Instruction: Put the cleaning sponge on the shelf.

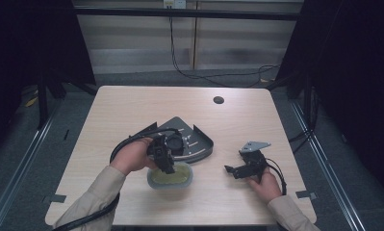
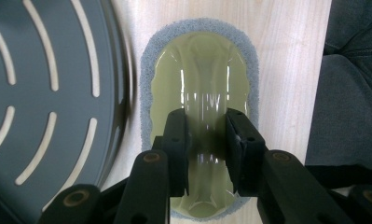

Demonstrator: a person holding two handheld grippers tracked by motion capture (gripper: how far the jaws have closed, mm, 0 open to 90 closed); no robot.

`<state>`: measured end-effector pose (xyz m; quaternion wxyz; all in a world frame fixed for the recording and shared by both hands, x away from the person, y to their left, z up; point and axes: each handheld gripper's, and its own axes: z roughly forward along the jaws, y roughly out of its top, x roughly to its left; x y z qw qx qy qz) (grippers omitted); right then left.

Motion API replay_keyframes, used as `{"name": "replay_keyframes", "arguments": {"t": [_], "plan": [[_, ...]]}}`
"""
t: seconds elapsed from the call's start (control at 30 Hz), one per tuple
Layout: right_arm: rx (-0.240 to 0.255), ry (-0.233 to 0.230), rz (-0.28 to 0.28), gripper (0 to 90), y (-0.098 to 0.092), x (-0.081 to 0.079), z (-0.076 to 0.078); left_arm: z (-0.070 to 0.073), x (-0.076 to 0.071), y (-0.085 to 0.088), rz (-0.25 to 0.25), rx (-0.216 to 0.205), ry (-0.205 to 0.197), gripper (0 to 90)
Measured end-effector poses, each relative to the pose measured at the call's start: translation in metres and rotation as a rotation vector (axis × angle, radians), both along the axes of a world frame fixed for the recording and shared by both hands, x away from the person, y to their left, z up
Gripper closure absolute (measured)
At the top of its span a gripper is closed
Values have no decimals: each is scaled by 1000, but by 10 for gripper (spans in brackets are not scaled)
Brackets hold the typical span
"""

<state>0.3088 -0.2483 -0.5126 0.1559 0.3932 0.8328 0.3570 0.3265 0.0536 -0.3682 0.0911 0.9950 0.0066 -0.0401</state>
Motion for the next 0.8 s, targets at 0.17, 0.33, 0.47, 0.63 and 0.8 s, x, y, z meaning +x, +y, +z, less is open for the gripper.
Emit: {"name": "replay_keyframes", "arguments": {"t": [0.17,0.33,0.47,0.63,0.8], "plan": [[0,1,-1,108,0,0,0,8,3,3,5,6,-10,718],[0,1,-1,108,0,0,0,14,6,5,21,6,-17,718],[0,1,-1,108,0,0,0,19,9,7,29,6,-26,717],[0,1,-1,108,0,0,0,21,13,9,49,5,-21,718],[0,1,-1,108,0,0,0,25,18,10,66,1,-23,717]]}}
